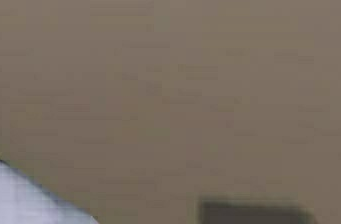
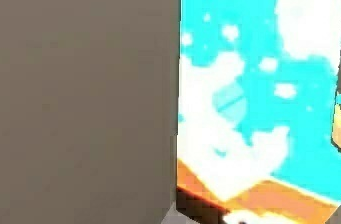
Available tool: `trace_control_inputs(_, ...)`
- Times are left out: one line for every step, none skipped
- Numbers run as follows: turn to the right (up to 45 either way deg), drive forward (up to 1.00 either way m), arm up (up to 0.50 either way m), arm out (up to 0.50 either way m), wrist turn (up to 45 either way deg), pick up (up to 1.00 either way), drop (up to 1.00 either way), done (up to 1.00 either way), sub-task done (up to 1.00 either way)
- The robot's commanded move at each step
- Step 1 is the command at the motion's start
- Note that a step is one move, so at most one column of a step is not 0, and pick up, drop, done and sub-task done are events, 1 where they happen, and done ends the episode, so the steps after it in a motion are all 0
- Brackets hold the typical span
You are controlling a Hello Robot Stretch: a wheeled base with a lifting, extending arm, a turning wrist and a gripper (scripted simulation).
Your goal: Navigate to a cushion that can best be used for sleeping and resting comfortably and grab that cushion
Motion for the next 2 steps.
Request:
trace_control_inputs(-45.0,0.00,0.00,0.00,0.0,0.00,0.00,0.00,0.00)
trace_control_inputs(-45.0,0.00,0.00,0.00,0.0,0.00,0.00,0.00,0.00)
